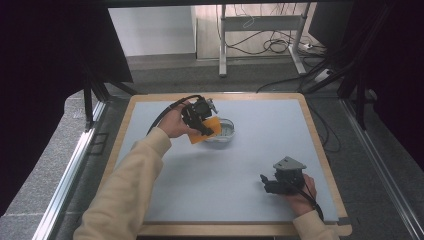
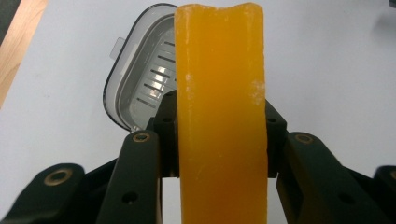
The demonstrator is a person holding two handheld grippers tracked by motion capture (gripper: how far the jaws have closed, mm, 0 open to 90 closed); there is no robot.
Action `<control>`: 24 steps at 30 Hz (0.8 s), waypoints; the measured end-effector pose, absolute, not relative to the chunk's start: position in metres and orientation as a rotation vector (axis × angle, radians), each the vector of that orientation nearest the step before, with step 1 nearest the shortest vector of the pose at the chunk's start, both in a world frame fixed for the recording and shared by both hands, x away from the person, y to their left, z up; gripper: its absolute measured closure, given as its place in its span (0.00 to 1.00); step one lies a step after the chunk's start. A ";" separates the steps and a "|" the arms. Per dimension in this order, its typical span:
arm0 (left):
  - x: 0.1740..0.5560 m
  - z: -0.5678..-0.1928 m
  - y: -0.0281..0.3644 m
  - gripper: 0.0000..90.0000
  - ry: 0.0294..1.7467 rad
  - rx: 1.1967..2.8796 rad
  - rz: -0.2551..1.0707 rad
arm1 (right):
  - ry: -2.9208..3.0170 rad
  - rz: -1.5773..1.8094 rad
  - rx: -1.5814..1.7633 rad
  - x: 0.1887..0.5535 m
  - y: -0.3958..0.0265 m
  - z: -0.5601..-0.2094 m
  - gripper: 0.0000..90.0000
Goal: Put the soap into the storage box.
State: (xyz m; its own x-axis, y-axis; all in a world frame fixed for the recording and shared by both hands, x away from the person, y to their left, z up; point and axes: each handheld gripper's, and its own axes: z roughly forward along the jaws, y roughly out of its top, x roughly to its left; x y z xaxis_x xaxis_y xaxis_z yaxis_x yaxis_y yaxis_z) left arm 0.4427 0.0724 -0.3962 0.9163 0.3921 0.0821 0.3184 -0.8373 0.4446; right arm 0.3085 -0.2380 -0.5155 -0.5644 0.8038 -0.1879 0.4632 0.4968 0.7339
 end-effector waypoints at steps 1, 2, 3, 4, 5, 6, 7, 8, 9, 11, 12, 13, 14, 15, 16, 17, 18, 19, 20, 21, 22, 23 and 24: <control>0.444 -0.396 0.072 0.69 0.512 2.645 0.233 | 2.226 0.871 1.040 0.308 -0.238 -0.515 0.16; 0.445 -0.397 0.071 0.69 0.512 2.645 0.229 | 2.225 0.871 1.041 0.308 -0.238 -0.515 0.16; 0.446 -0.397 0.071 0.69 0.510 2.648 0.230 | 2.224 0.871 1.041 0.309 -0.238 -0.515 0.16; 0.448 -0.397 0.070 0.69 0.508 2.649 0.231 | 2.223 0.871 1.045 0.309 -0.238 -0.515 0.16; 0.449 -0.398 0.069 0.69 0.508 2.650 0.228 | 2.223 0.871 1.045 0.309 -0.238 -0.516 0.16; 0.450 -0.398 0.069 0.69 0.508 2.651 0.227 | 2.224 0.869 1.045 0.309 -0.238 -0.516 0.16; 0.452 -0.399 0.068 0.69 0.509 2.649 0.224 | 2.225 0.869 1.043 0.309 -0.238 -0.516 0.16; 0.453 -0.399 0.068 0.69 0.509 2.649 0.221 | 2.225 0.869 1.045 0.309 -0.238 -0.516 0.16; 0.455 -0.400 0.067 0.69 0.507 2.650 0.217 | 2.224 0.869 1.047 0.309 -0.238 -0.516 0.16; 0.457 -0.401 0.065 0.69 0.498 2.655 0.215 | 2.223 0.868 1.049 0.309 -0.239 -0.516 0.16; 0.458 -0.401 0.064 0.69 0.495 2.653 0.211 | 2.223 0.867 1.049 0.309 -0.239 -0.516 0.16; 0.460 -0.402 0.063 0.69 0.484 2.647 0.198 | 2.224 0.866 1.048 0.309 -0.239 -0.516 0.16; 0.462 -0.402 0.062 0.69 0.480 2.637 0.178 | 2.226 0.865 1.047 0.309 -0.239 -0.516 0.16; 0.464 -0.403 0.062 0.69 0.471 2.634 0.170 | 2.227 0.863 1.045 0.309 -0.239 -0.516 0.16; 0.465 -0.404 0.060 0.69 0.470 2.630 0.174 | 2.227 0.863 1.044 0.309 -0.239 -0.516 0.16; 0.467 -0.404 0.059 0.69 0.462 2.634 0.173 | 2.227 0.863 1.043 0.309 -0.239 -0.516 0.16; 0.469 -0.405 0.058 0.69 0.461 2.636 0.170 | 2.228 0.863 1.044 0.309 -0.239 -0.516 0.16; 0.470 -0.406 0.057 0.69 0.453 2.638 0.168 | 2.229 0.863 1.044 0.309 -0.239 -0.517 0.16; 0.472 -0.406 0.055 0.69 0.447 2.642 0.169 | 2.232 0.864 1.049 0.309 -0.238 -0.517 0.16; 0.473 -0.407 0.054 0.69 0.447 2.645 0.167 | 2.232 0.864 1.049 0.309 -0.238 -0.517 0.16; 0.475 -0.407 0.053 0.69 0.438 2.647 0.167 | 2.232 0.864 1.051 0.309 -0.238 -0.518 0.16; 0.477 -0.408 0.052 0.69 0.433 2.648 0.163 | 2.232 0.864 1.051 0.309 -0.239 -0.518 0.16; 0.479 -0.409 0.051 0.69 0.428 2.649 0.162 | 2.232 0.864 1.051 0.309 -0.239 -0.518 0.16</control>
